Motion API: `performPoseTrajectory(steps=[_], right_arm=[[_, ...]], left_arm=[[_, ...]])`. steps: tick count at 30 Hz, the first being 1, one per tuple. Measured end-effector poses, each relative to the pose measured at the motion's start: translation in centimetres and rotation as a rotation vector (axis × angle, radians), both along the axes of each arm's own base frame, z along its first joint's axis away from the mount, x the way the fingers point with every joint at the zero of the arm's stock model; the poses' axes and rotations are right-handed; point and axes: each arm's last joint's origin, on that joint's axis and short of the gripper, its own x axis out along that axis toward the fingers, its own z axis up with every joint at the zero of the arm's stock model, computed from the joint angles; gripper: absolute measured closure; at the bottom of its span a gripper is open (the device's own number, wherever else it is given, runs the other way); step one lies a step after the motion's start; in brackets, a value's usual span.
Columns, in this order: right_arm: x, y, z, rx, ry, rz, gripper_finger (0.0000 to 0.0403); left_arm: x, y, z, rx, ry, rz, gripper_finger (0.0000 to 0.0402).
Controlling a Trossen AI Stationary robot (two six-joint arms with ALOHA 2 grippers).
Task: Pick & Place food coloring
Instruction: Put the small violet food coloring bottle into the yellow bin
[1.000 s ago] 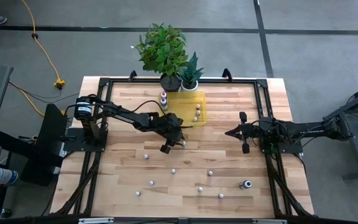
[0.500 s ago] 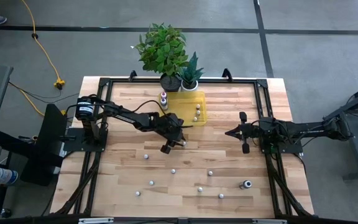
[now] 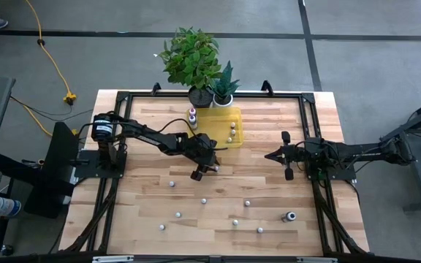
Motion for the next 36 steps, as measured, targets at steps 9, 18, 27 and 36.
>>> performPoseTrajectory(steps=[9, 18, 27, 36], right_arm=[[0.00, 0.00, 0.00, 0.000, 0.000, 0.000, 0.0402], [0.00, 0.00, -0.01, 0.000, 0.001, 0.000, 0.0402], [0.00, 0.00, -0.01, 0.000, 0.001, 0.001, 0.0402], [0.00, 0.00, -0.01, 0.000, 0.002, 0.000, 0.0402]], left_arm=[[-0.02, 0.00, -0.02, 0.000, 0.003, 0.000, 0.0270], [-0.04, 0.00, -0.05, 0.000, 0.006, 0.000, 0.0276], [-0.09, -0.02, -0.09, -0.012, 0.017, 0.001, 0.0359], [-0.16, -0.06, 0.18, -0.056, 0.036, 0.052, 0.0362]])
